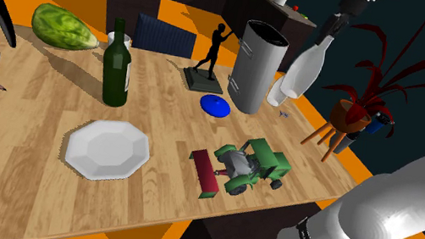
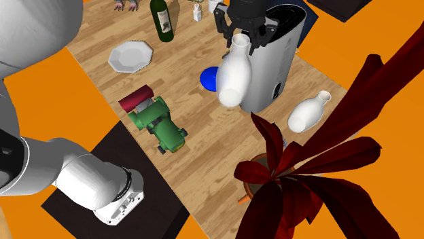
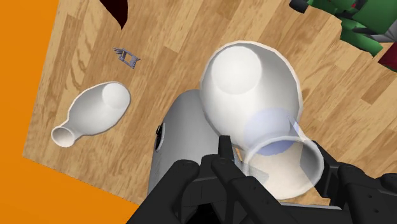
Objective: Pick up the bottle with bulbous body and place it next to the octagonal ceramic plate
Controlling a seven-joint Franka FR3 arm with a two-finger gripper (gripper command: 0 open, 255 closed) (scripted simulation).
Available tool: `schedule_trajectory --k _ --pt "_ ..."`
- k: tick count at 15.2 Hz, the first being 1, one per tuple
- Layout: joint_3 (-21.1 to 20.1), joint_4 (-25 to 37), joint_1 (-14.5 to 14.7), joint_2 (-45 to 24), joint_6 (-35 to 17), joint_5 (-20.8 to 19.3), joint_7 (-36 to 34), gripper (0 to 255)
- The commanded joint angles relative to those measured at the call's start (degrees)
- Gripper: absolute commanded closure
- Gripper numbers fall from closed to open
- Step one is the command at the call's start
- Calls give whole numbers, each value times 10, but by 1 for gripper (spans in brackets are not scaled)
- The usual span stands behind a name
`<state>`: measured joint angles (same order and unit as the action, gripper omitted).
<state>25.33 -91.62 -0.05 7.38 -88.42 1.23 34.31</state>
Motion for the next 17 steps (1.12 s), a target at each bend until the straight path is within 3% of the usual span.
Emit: schedule_trajectory --k 1,14,15,17 --pt "1 23 0 -6 17 3 1 255" --pt "18 209 -11 -77 141 37 16 255" --pt "19 216 -12 -81 145 39 17 255" --pt "0 167 8 -54 117 24 -16 255"
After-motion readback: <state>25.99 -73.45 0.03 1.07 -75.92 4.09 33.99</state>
